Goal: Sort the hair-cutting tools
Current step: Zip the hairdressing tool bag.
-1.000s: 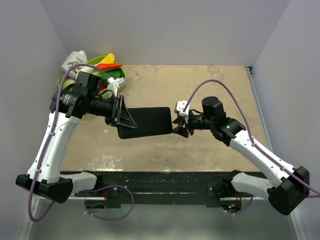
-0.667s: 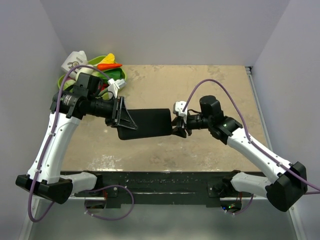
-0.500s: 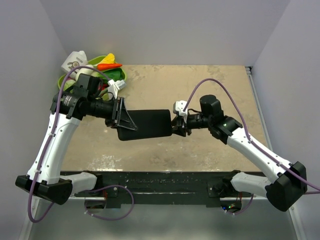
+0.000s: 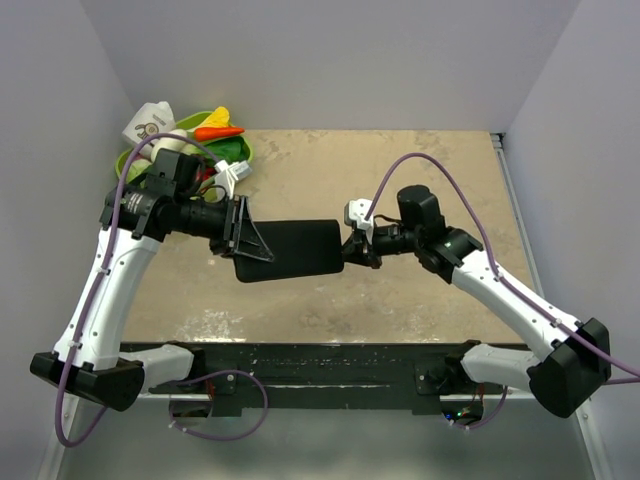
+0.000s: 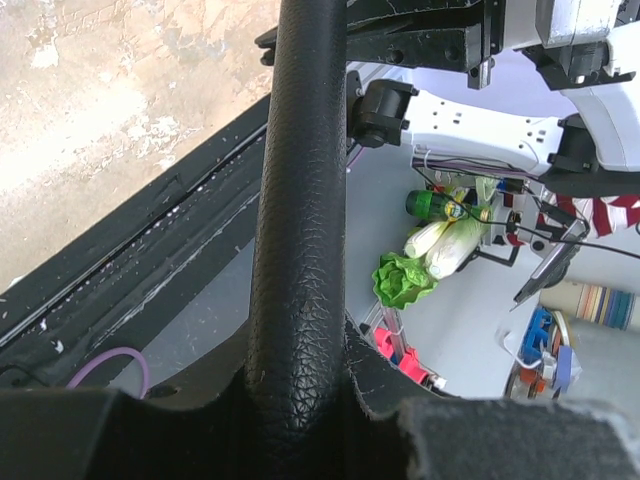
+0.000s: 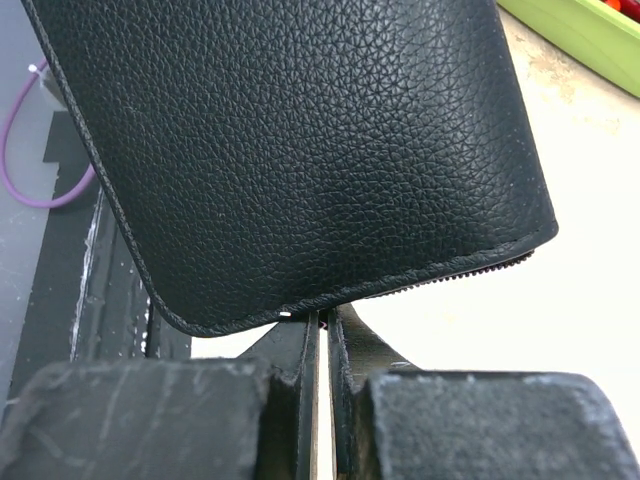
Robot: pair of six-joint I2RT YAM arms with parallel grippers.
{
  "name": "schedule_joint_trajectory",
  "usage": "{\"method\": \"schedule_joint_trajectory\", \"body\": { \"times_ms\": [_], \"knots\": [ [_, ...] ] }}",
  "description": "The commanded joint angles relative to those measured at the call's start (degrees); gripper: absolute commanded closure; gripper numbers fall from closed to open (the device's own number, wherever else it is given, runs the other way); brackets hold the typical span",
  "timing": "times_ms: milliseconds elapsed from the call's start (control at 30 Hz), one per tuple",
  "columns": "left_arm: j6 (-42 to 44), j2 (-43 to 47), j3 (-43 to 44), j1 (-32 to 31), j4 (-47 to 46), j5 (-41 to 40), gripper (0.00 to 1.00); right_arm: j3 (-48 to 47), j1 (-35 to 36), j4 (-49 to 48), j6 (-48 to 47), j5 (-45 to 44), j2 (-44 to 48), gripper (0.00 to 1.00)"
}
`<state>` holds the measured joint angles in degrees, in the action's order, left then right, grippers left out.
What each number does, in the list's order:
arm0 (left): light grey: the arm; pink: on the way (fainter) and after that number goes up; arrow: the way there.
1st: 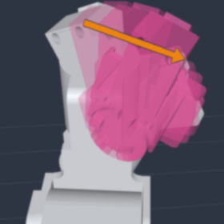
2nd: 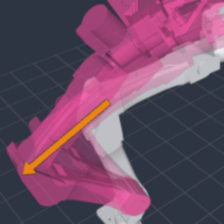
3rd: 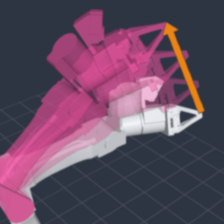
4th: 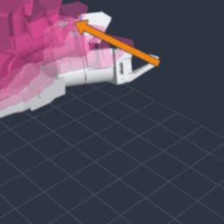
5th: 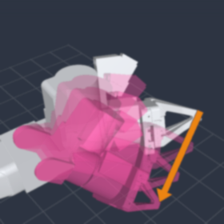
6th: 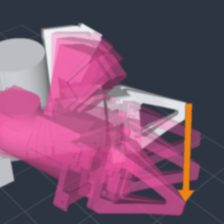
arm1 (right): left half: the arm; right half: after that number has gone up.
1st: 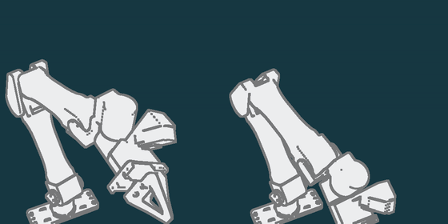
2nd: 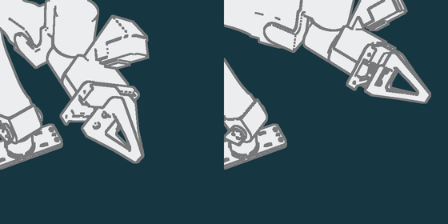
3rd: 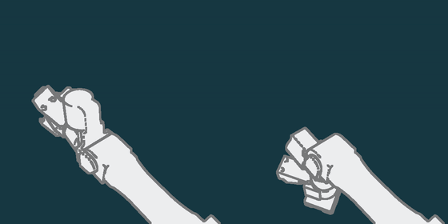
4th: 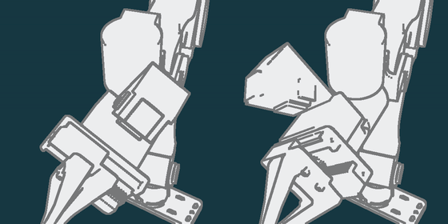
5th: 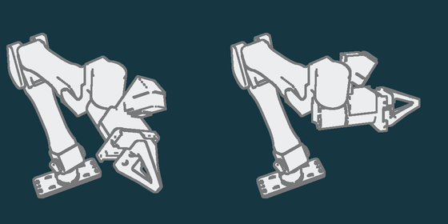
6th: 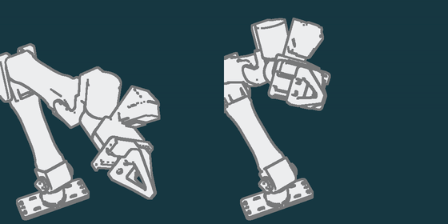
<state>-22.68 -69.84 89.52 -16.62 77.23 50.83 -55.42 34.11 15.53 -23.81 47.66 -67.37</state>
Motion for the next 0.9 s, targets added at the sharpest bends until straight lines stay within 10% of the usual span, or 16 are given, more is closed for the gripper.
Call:
{"method": "schedule_joint_trajectory", "body": {
  "times_ms": [0, 867],
  "knots": [
    [0.7, 1.1, 0.0, -1.4, -2.6, 5.6, 1.00, -4.5, 0.3, -1.0, -3.6, -0.6, -0.5, 1.00],
    [0.1, 1.2, -4.8, -9.7, -2.4, 6.4, 1.00, -24.0, 0.3, 14.7, -34.4, 2.5, -12.7, 1.00]
  ]
}}
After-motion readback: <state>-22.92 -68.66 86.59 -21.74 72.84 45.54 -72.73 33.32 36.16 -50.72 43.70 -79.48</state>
